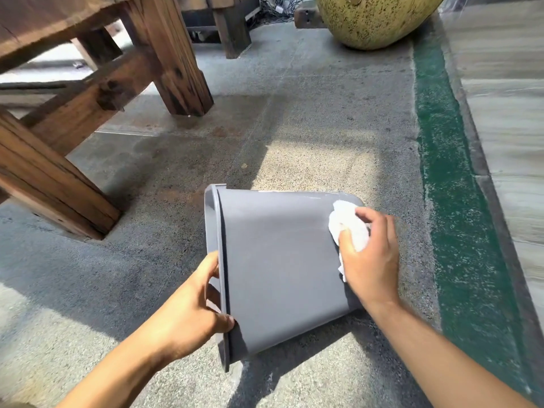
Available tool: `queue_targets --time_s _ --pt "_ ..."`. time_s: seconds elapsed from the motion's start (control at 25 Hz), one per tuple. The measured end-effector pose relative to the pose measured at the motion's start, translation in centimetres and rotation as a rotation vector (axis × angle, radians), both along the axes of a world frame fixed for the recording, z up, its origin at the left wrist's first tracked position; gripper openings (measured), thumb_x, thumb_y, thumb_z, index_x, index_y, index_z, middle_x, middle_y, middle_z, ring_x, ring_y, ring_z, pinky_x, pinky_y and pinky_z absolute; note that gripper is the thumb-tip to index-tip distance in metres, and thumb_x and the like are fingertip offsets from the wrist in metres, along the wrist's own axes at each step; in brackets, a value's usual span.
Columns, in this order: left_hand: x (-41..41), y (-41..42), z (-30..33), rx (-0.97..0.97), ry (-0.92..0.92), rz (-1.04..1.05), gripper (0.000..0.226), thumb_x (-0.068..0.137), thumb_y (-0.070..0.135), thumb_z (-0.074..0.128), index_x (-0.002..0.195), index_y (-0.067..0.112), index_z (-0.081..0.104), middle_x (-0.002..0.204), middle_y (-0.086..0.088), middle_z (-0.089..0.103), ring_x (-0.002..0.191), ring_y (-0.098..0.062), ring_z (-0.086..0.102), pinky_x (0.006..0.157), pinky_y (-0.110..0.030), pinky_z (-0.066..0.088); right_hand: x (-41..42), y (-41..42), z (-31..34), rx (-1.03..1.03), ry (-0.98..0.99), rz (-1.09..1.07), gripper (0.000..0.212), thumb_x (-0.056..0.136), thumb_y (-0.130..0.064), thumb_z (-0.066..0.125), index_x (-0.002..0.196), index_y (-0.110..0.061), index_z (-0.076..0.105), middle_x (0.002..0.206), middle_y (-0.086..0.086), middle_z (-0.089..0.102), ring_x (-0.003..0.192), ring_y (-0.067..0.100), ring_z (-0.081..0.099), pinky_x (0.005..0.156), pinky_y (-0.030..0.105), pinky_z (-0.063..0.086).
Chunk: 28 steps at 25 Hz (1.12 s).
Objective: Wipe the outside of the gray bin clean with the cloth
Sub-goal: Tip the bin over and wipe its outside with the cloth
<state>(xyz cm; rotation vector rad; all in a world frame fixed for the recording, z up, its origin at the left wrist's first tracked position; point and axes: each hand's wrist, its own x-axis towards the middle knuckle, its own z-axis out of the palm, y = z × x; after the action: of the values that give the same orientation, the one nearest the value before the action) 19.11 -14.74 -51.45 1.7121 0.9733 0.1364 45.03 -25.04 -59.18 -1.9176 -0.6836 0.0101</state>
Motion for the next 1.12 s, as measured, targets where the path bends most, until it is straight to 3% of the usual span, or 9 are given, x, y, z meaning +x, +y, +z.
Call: queue_targets --time_s 0.16,0.28,0.32,0.4,0.52,0.64,0.72,0.92,1.12 --pt "0.3 -1.0 0.6 -0.046 -0.068 -0.119 0.102 0.071 -0.013 0.066 0.140 0.058 0.041 0.132 0.005 0.064 0.115 -0.029 0.065 0.094 -0.046 0.056 -2.9 0.2 1.7 0.123 -0.240 0.188 0.041 0.080 -0.002 0.077 0.118 -0.004 0.065 0.112 0.011 0.059 0.103 0.018 0.059 0.097 0.016 0.042" --pt "0.9 -1.1 1.1 -0.021 -0.130 -0.166 0.077 0.075 -0.003 0.076 0.139 0.033 0.053 0.128 -0.011 0.066 0.115 -0.041 0.061 0.099 -0.056 0.051 -3.0 0.0 4.3 0.207 -0.316 0.222 0.039 0.080 -0.002 0.077 0.117 -0.001 0.068 0.109 0.014 0.060 0.103 0.017 0.059 0.097 0.016 0.043" --pt "1.4 -1.1 1.6 -0.030 -0.179 -0.116 0.060 0.076 0.011 0.081 0.131 0.016 0.058 0.124 -0.021 0.066 0.114 -0.047 0.060 0.099 -0.059 0.047 -2.9 0.0 4.8 0.214 -0.326 0.235 0.038 0.080 -0.003 0.077 0.118 -0.002 0.068 0.110 0.014 0.060 0.103 0.018 0.058 0.097 0.017 0.043" --pt "3.0 -0.3 2.7 -0.179 -0.314 0.106 0.080 0.076 0.044 0.080 0.121 -0.016 0.053 0.120 -0.040 0.059 0.109 -0.047 0.059 0.097 -0.059 0.047 -3.4 0.2 5.2 0.197 -0.315 0.292 0.038 0.082 -0.006 0.075 0.119 -0.007 0.069 0.116 0.010 0.059 0.103 0.018 0.060 0.094 0.024 0.048" --pt "6.3 1.0 5.3 -0.489 -0.421 0.473 0.083 0.085 0.066 0.055 0.114 -0.010 0.070 0.113 -0.029 0.073 0.104 -0.042 0.069 0.095 -0.047 0.051 -4.6 0.1 4.6 0.132 -0.300 0.398 0.037 0.083 -0.014 0.072 0.120 -0.017 0.068 0.121 0.001 0.058 0.103 0.015 0.063 0.084 0.038 0.054" --pt "7.6 1.2 6.2 -0.386 -0.343 0.511 0.035 0.094 0.040 0.057 0.095 0.010 0.074 0.087 -0.013 0.078 0.066 -0.025 0.074 0.070 -0.034 0.054 -4.9 -0.3 3.9 0.114 -0.282 0.422 0.036 0.084 -0.019 0.070 0.120 -0.020 0.068 0.122 -0.002 0.058 0.103 0.016 0.066 0.083 0.039 0.056" --pt "7.9 1.4 5.9 -0.359 -0.303 0.563 0.020 0.093 0.028 0.059 0.092 0.014 0.074 0.076 -0.010 0.077 0.058 -0.021 0.071 0.063 -0.031 0.054 -5.0 -0.5 4.0 0.111 -0.244 0.430 0.036 0.086 -0.022 0.070 0.121 -0.021 0.068 0.121 -0.004 0.059 0.102 0.016 0.066 0.085 0.038 0.055" --pt "7.9 0.4 6.1 -0.329 -0.318 0.516 0.034 0.092 0.030 0.059 0.110 0.007 0.077 0.100 -0.016 0.080 0.084 -0.029 0.075 0.087 -0.043 0.056 -6.0 0.3 6.3 0.210 -0.139 0.445 0.032 0.091 -0.021 0.069 0.123 -0.017 0.068 0.120 -0.001 0.059 0.109 0.013 0.062 0.096 0.029 0.048" --pt "7.1 0.2 5.1 -0.266 -0.356 0.493 0.036 0.091 0.020 0.056 0.119 0.001 0.069 0.116 -0.021 0.076 0.105 -0.035 0.070 0.103 -0.052 0.048 -7.3 2.2 7.7 0.066 -0.172 0.476 0.030 0.096 -0.039 0.059 0.123 -0.027 0.063 0.121 -0.005 0.055 0.102 0.020 0.063 0.085 0.039 0.053"
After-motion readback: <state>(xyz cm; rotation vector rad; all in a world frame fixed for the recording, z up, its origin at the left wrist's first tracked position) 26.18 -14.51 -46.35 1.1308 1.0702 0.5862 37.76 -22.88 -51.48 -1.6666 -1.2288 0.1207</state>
